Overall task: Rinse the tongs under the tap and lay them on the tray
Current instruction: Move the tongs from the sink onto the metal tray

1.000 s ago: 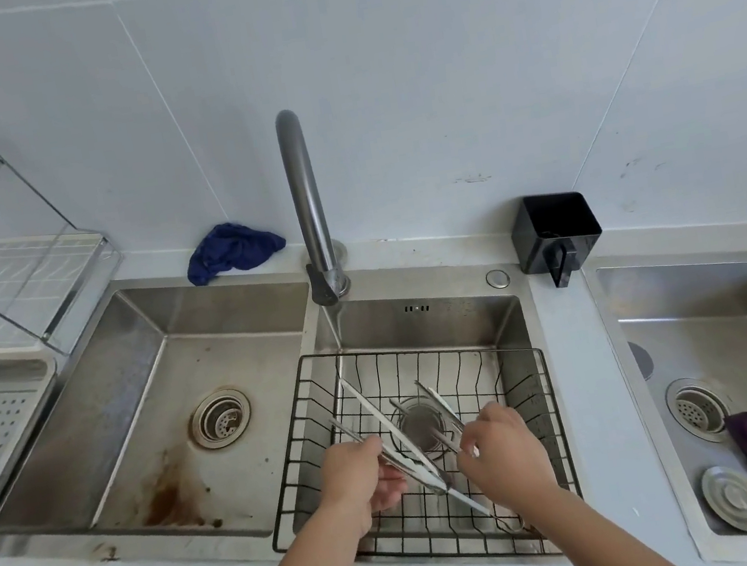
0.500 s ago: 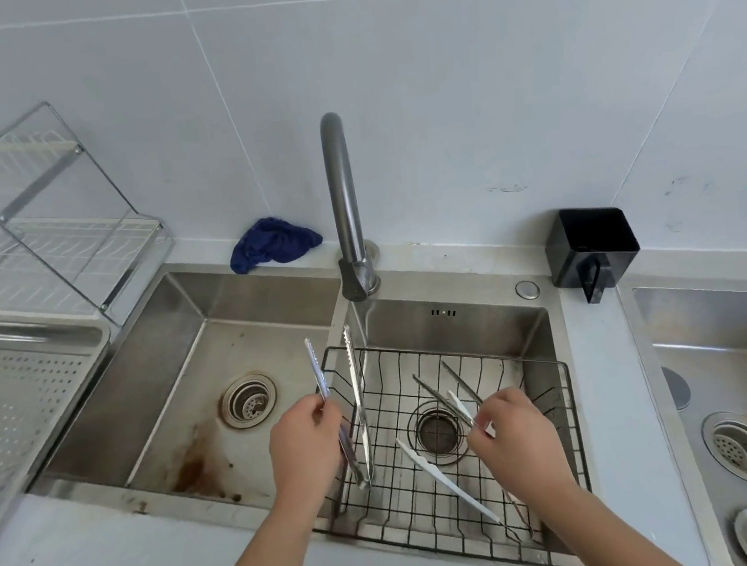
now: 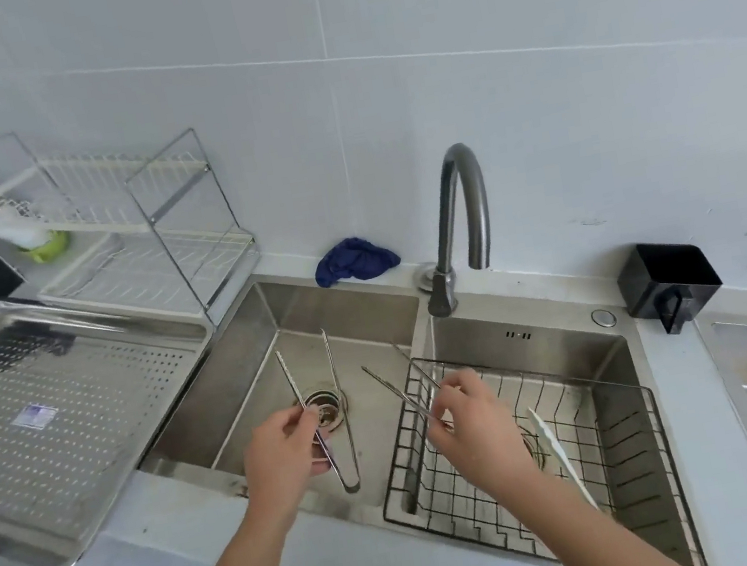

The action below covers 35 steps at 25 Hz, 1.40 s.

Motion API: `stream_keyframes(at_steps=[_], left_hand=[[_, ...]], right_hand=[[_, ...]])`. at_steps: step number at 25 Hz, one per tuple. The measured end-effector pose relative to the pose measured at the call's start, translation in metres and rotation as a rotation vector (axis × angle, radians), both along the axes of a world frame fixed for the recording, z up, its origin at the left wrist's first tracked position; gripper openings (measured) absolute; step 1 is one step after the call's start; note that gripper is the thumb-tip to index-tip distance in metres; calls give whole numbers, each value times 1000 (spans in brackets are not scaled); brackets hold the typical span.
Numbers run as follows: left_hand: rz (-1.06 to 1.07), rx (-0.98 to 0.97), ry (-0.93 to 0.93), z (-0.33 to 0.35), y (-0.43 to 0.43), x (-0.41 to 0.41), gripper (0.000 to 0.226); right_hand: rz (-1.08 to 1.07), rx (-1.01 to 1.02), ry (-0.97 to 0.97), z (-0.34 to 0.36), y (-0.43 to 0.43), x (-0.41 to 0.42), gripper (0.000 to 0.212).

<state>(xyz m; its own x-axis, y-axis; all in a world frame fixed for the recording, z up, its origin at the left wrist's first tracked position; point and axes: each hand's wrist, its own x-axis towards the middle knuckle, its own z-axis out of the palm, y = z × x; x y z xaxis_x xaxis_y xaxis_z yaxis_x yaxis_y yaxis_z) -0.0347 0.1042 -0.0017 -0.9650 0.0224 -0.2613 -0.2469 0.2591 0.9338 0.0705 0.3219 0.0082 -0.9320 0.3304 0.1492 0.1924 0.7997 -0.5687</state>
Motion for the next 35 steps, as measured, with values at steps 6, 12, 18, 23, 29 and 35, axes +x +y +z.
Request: stream_keyframes(at_steps=[6,12,18,23,29,35], left_hand=[[77,1,65,14,-131,-31,23],[157,20,60,27,-232,-49,20],[281,-4,28,30,-303,-65,23],[398,-39,12,27,-347,-103,20],[506,-104,-40,19,-383,-175,19],[547,-149,-122,-2,-405,-229,20]], right_hand=[[77,-7,42,17,-121,-54,8],[117,-30,33,28,-212,-82,19],[201,-32,5,30,-266,-123,39],[277,-57,-36,19,-303,-187,43],[429,-88,-66,-4,-347,-288,45],[502,-66,-97,-16,-378,-355,41]])
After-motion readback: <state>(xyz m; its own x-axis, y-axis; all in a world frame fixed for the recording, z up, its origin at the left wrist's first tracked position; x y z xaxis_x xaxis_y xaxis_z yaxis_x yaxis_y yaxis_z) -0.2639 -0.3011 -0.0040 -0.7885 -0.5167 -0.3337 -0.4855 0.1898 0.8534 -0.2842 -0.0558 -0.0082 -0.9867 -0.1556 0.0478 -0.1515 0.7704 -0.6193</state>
